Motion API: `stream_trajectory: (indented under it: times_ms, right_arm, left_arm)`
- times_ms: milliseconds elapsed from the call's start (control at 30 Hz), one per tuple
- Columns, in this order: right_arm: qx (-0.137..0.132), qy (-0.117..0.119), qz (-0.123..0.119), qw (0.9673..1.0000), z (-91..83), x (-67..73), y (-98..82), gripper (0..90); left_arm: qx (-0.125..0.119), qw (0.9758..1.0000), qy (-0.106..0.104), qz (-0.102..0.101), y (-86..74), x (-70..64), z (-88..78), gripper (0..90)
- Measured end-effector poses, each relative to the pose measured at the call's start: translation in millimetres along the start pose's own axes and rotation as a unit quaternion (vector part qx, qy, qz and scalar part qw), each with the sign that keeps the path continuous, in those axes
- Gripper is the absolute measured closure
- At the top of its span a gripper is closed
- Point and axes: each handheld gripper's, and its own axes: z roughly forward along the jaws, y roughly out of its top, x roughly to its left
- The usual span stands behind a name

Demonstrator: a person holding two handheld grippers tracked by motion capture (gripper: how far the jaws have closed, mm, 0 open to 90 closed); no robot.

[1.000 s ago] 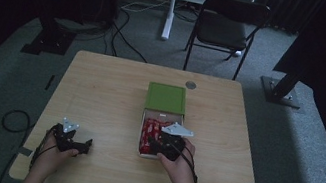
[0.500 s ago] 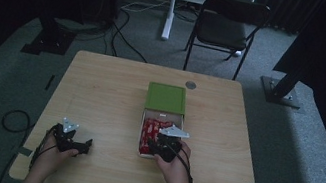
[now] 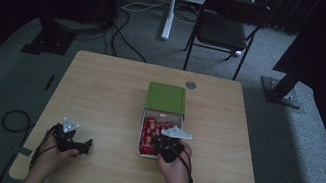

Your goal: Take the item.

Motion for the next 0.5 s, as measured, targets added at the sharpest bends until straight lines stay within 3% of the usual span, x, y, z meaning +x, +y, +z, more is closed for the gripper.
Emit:
stream_trajectory:
  times_ms: [200, 333, 500]
  right_arm:
    - [-0.011, 0.009, 0.012, 0.9998, -8.0, -1.7, 3.9, 86.5]
    - [-0.017, 0.002, 0.005, 0.9998, -12.3, -2.6, 5.5, 86.6]
    - [-0.019, 0.013, 0.011, 0.9997, -19.7, -4.0, 6.4, 87.0]
  left_arm:
    - [0.000, 1.0000, 0.000, 0.000, 0.0, 0.0, 0.0, 1.6]
    - [0.000, 1.0000, 0.000, 0.000, 0.0, 0.0, 0.0, 1.6]
    - [0.000, 1.0000, 0.000, 0.000, 0.0, 0.0, 0.0, 1.6]
